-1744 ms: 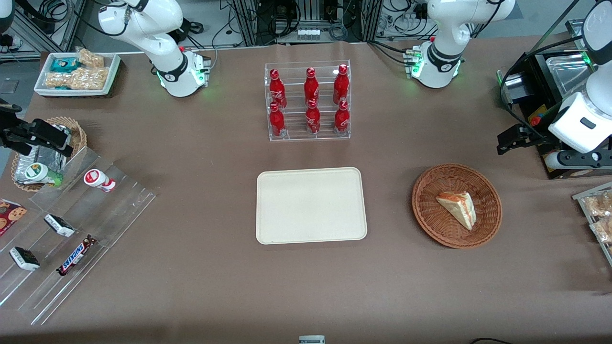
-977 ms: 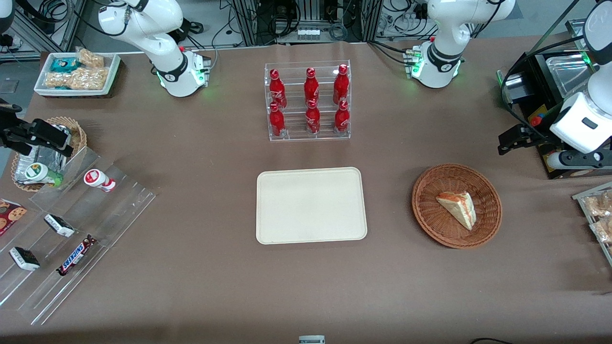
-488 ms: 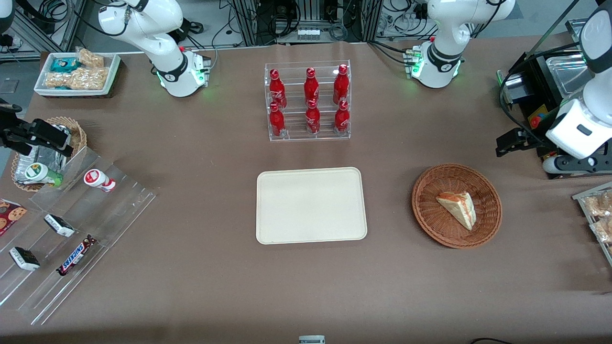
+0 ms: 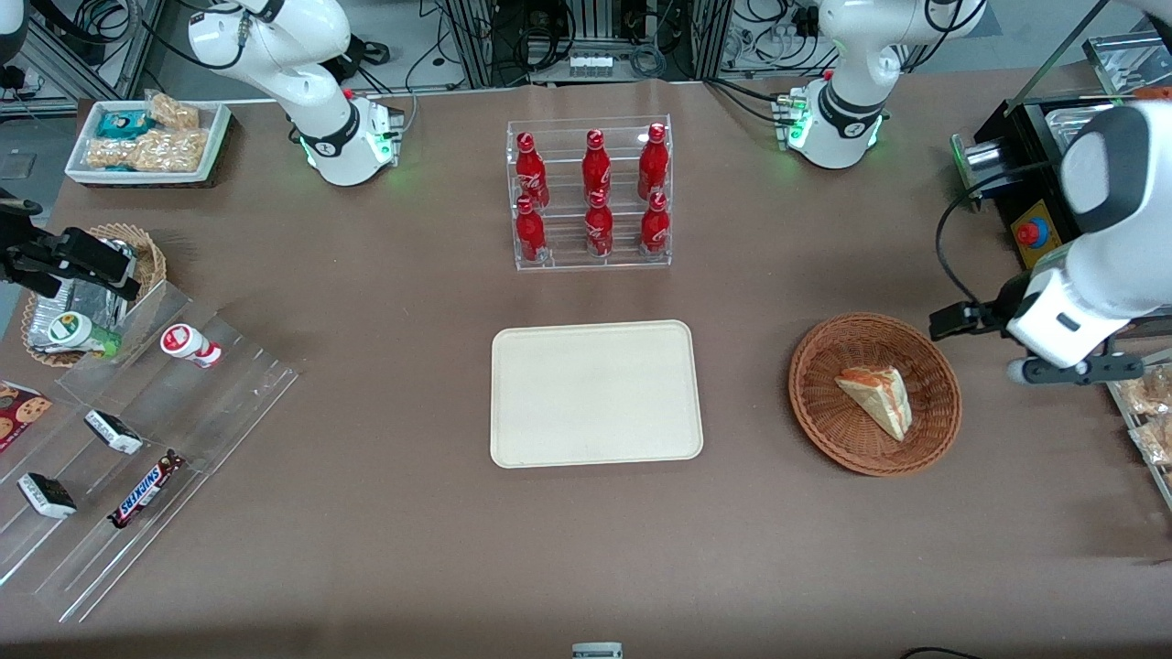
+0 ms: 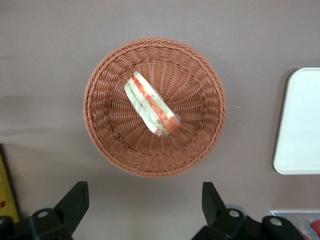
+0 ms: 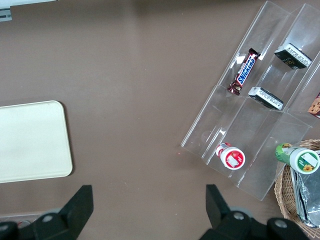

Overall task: Place sandwich from basket to tray
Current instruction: 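Move the open left gripper over the wrapped sandwich in the wicker basket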

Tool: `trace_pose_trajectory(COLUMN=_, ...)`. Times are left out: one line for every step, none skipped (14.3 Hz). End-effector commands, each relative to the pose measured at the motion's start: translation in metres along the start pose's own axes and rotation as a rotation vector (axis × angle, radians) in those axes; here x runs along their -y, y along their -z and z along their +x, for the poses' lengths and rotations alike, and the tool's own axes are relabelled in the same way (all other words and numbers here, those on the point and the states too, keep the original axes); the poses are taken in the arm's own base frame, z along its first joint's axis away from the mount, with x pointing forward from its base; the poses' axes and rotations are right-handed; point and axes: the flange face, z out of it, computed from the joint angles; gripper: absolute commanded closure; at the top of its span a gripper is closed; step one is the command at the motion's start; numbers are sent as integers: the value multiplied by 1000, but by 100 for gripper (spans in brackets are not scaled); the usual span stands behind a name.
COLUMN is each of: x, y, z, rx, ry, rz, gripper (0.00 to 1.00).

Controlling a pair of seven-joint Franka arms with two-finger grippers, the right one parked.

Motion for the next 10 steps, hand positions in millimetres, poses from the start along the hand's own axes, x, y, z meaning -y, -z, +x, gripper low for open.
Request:
trace_pose_trajectory(x=9, y=-46, z=-1, rx=-7, ry=10, rz=2, gripper=0)
trace_pose_trajectory(x=10, y=-61, z=2, rx=-11, ry=13, rz=1, gripper=0)
trace_pose_trajectory(x=11, y=-75, z=3, rx=-17, ry=14, rz=1, gripper=0)
trace_pose_trajectory(x=13, y=-88, z=2, rx=-24, ry=22, rz=3, gripper=0)
trace_pose_trajectory(x=19, y=-100, z=0, rx=-29, ry=62, rz=2, gripper=0)
trace_pose_trajectory(x=19, y=-108, z=-3, rx=-39, ry=114, rz=1, gripper=0)
trace_pose_trajectory(x=20, y=-116, z=-7, rx=-49, ry=193, rz=-2, gripper=0)
trace_pose_trajectory(x=19, y=-123, z=-9, rx=-58, ry=269, rz=-4, gripper=0)
trace_pose_trajectory(x=17, y=-127, z=-9, rx=-74, ry=366, rz=-10, gripper=0)
trace_pose_trajectory(x=14, y=-133, z=-8, rx=-87, ry=457, rz=-17, gripper=0)
